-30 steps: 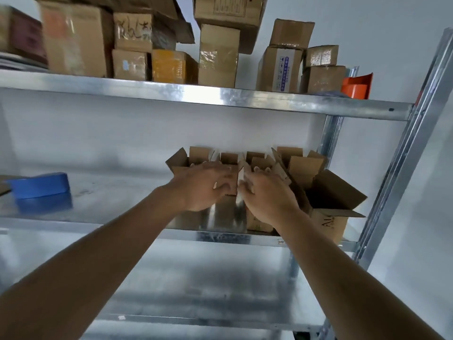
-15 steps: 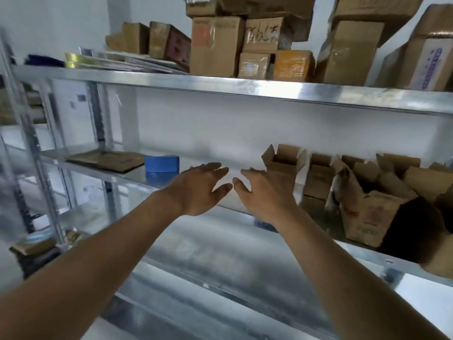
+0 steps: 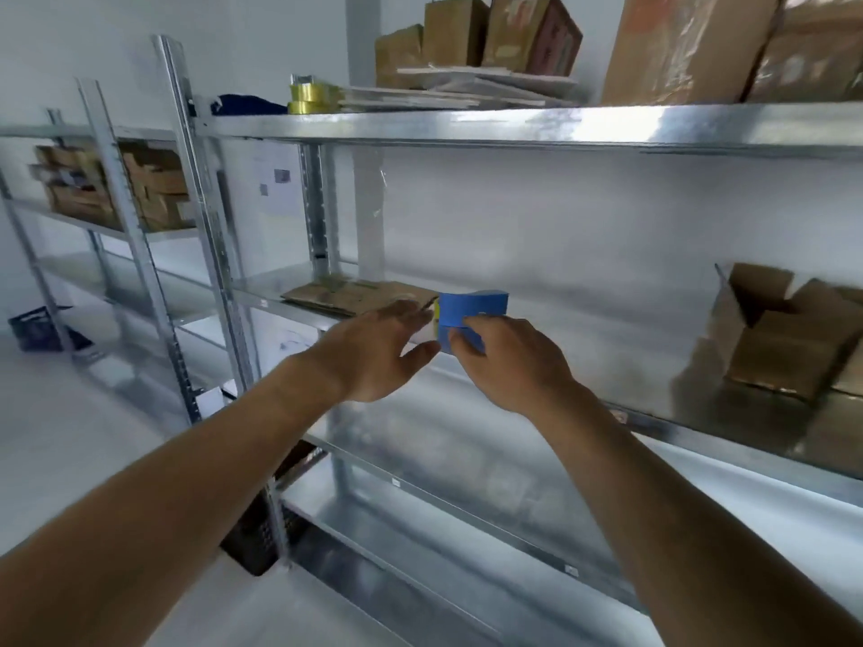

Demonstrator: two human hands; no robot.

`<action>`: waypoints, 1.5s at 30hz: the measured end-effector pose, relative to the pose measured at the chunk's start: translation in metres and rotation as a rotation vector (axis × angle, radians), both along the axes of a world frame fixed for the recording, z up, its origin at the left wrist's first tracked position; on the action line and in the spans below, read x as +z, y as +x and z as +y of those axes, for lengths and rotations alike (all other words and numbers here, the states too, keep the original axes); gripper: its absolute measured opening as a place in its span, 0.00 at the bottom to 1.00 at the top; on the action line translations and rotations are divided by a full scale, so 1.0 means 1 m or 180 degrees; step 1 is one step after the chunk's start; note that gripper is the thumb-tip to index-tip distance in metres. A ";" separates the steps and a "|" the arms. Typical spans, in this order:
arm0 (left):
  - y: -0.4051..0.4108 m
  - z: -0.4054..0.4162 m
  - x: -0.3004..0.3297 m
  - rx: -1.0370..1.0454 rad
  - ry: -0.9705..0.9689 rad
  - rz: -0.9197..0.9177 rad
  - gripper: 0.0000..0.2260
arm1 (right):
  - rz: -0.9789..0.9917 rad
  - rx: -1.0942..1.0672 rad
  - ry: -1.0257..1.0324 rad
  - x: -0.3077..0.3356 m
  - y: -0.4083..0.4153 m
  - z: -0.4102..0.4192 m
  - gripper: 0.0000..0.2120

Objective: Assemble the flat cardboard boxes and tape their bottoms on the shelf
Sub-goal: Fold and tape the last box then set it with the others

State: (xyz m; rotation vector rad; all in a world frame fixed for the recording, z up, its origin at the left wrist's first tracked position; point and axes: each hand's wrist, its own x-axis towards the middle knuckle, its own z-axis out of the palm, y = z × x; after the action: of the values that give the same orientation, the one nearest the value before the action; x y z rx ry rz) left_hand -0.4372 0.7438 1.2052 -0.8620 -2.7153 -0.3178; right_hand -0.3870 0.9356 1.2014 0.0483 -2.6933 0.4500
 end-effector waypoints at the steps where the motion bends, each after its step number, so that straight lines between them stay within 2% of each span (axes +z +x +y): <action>1: -0.008 -0.014 -0.002 0.0030 -0.0016 -0.0027 0.25 | -0.0003 0.0020 0.0016 -0.001 -0.010 -0.012 0.19; 4: -0.034 -0.047 -0.007 0.0118 -0.0050 -0.0088 0.24 | -0.0014 0.0143 0.0053 -0.003 -0.040 -0.042 0.17; 9: -0.089 -0.089 -0.021 0.0174 0.0028 -0.0228 0.23 | -0.0061 0.0204 0.0146 -0.015 -0.102 -0.078 0.20; 18: -0.232 -0.131 -0.052 0.0187 -0.0037 -0.0179 0.23 | -0.0137 0.0229 0.0076 -0.054 -0.244 -0.104 0.20; 24: -0.320 -0.145 -0.062 0.0199 -0.0169 -0.0346 0.25 | -0.0395 0.0029 0.0009 -0.072 -0.324 -0.110 0.31; 28: -0.373 -0.146 -0.062 0.0045 -0.0286 -0.0379 0.26 | -0.0439 -0.0116 0.0000 -0.076 -0.367 -0.107 0.24; 30: -0.399 -0.148 -0.065 -0.0023 -0.0354 -0.0435 0.27 | -0.0514 -0.0196 -0.0045 -0.078 -0.385 -0.106 0.25; 35: -0.464 -0.156 -0.076 -0.0112 -0.0386 -0.0577 0.22 | -0.0752 -0.0627 -0.0230 -0.086 -0.424 -0.116 0.23; 39: -0.512 -0.171 -0.084 -0.0167 -0.0722 -0.0799 0.23 | -0.0845 -0.1210 -0.0411 -0.089 -0.446 -0.127 0.14; 41: -0.534 -0.180 -0.088 -0.0199 -0.0797 -0.0953 0.26 | -0.0809 -0.1547 -0.0490 -0.089 -0.453 -0.135 0.13; 43: -0.551 -0.185 -0.088 -0.0291 -0.0783 -0.1031 0.28 | -0.0790 -0.1804 -0.0497 -0.090 -0.461 -0.143 0.14; 45: -0.565 -0.188 -0.088 -0.0401 -0.0680 -0.1023 0.27 | -0.0793 -0.2024 -0.0554 -0.092 -0.468 -0.150 0.21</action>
State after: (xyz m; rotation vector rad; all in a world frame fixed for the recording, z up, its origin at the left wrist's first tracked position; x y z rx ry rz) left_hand -1.0025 0.5558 1.1169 -1.1308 -3.0392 -0.2088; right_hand -0.8550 0.7858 1.1098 -0.9363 -2.6881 0.5021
